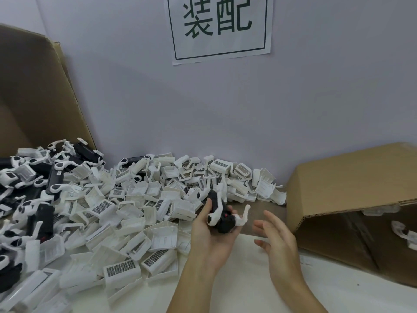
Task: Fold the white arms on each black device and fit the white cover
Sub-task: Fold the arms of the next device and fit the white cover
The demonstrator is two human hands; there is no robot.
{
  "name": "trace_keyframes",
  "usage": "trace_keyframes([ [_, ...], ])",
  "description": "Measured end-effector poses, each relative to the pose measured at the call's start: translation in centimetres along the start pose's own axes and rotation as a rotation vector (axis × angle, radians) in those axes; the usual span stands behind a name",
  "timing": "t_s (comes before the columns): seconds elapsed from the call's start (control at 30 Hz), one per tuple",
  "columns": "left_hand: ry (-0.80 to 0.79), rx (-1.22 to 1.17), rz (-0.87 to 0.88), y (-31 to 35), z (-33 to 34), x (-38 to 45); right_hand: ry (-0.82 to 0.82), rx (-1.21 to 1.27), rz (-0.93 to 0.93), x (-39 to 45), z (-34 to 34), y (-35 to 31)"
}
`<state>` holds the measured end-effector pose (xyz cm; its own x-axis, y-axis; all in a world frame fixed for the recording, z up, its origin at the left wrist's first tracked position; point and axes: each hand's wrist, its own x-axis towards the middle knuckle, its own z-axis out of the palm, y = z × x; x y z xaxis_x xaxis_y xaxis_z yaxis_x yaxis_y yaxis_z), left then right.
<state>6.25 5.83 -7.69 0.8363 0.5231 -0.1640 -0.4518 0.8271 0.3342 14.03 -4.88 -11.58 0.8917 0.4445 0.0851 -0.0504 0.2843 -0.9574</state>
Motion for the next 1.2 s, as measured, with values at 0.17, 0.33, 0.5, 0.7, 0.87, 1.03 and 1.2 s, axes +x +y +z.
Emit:
trace_keyframes([
  [0.17, -0.127, 0.044, 0.027, 0.0, -0.5, -0.2, -0.054, -0.092, 0.002, -0.1, 0.0, -0.1],
  [0.33, -0.102, 0.163, 0.095, 0.0, -0.5, 0.2, -0.202, -0.255, 0.017, -0.4, 0.1, -0.4],
  [0.5, 0.058, 0.374, 0.226, -0.7, -0.5, 0.8, -0.368, -0.352, -0.041, -1.5, 0.7, -1.1],
  [0.7, -0.003, 0.555, 0.280, -1.7, -0.7, 0.6, -0.362, -0.236, -0.030, -1.7, 0.8, -1.7],
  [0.87, -0.052, 0.560, 0.202, -2.5, -0.6, -0.1, -0.295, -0.269, 0.031, -1.3, 1.1, -1.1],
  [1.03, -0.059, 0.540, 0.210, -2.7, -0.4, -0.3, -0.306, -0.271, 0.020, -1.1, 1.0, -0.9],
  [1.2, -0.038, 0.543, 0.213, -2.7, -0.4, -0.2, -0.334, -0.261, 0.022, -1.1, 0.8, -0.6],
])
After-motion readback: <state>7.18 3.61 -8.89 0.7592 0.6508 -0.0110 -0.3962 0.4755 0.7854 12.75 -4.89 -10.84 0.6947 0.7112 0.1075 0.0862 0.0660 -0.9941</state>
